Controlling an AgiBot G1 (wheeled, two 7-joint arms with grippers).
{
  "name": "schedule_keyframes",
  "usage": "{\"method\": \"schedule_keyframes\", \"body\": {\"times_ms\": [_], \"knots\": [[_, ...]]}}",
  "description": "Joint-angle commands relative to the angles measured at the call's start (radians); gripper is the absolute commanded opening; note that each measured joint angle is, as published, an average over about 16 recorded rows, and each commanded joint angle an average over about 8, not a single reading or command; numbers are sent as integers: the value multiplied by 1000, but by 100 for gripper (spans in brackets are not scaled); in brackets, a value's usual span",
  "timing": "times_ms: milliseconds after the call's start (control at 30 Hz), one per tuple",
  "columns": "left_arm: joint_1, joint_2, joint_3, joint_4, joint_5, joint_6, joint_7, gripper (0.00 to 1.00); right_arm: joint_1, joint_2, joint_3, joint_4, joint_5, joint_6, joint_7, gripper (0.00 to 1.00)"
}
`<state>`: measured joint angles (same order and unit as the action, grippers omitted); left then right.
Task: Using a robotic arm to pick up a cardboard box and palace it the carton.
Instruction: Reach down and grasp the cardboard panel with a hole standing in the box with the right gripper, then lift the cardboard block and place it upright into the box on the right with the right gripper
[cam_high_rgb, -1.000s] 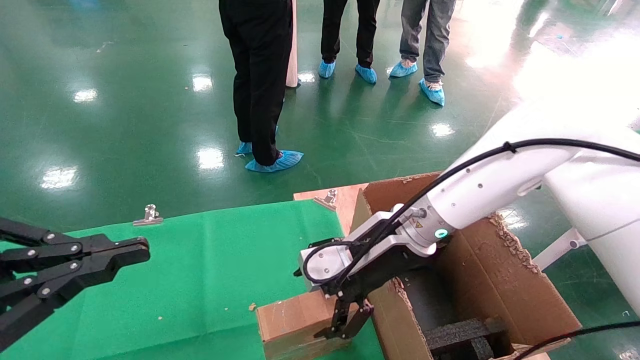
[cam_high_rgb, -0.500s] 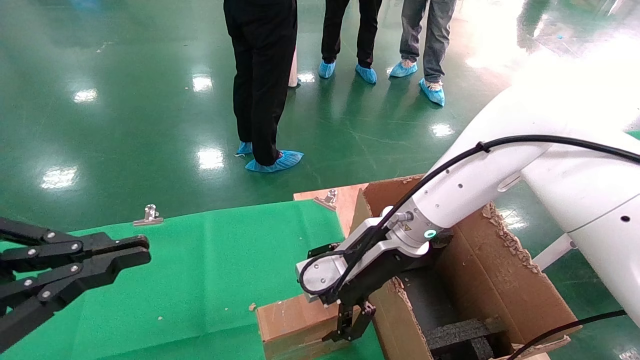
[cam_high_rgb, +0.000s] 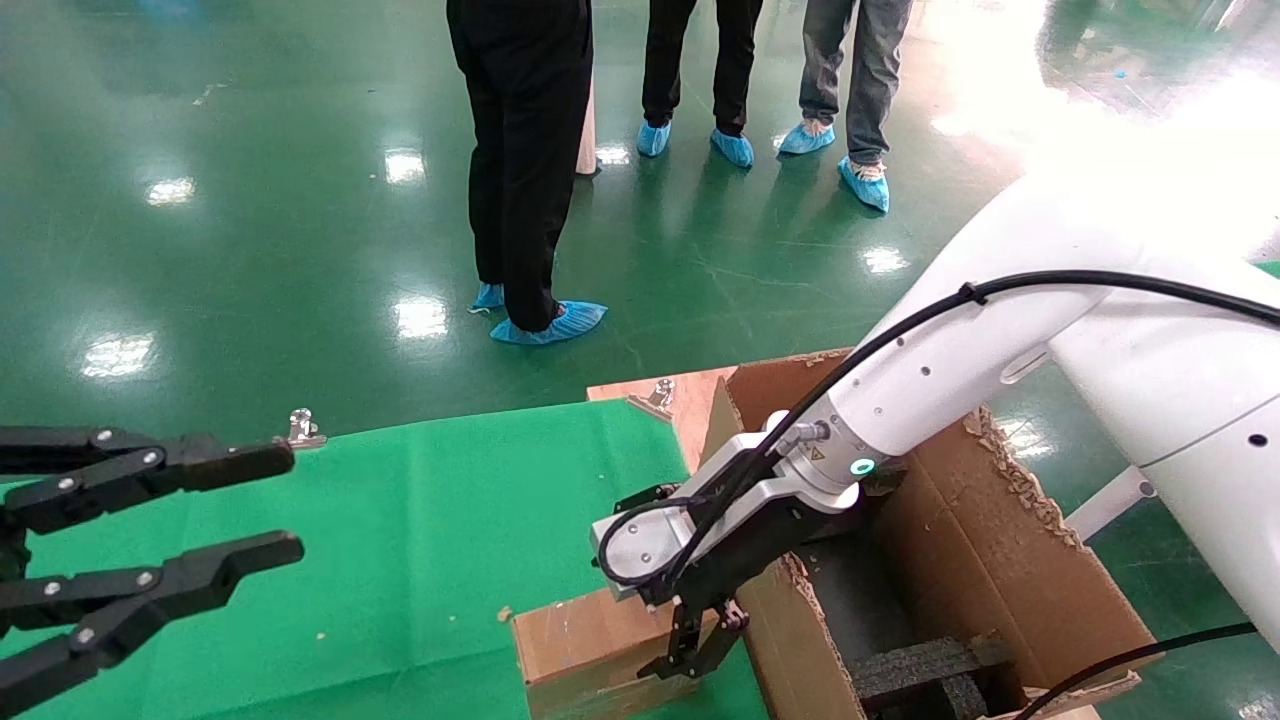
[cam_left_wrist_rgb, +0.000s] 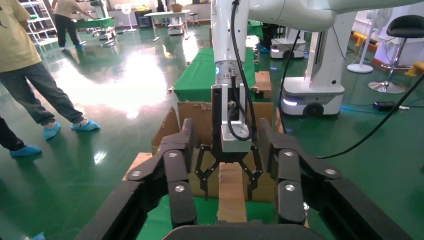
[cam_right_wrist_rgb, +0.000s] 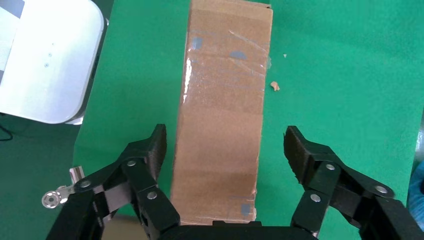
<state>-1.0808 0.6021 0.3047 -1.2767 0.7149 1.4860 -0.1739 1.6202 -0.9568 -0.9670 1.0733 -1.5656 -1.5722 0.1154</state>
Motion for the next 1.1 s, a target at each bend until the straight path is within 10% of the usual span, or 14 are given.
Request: {"method": "schedule_keyframes", "body": {"times_ms": [33, 1100], "knots": [[0, 0, 0, 0, 0, 0, 0, 100, -1, 0, 1, 0, 1, 0, 0, 0], [0, 0, 0, 1, -1, 0, 0, 100, 75, 29, -8, 0, 53, -6, -34, 0]]}}
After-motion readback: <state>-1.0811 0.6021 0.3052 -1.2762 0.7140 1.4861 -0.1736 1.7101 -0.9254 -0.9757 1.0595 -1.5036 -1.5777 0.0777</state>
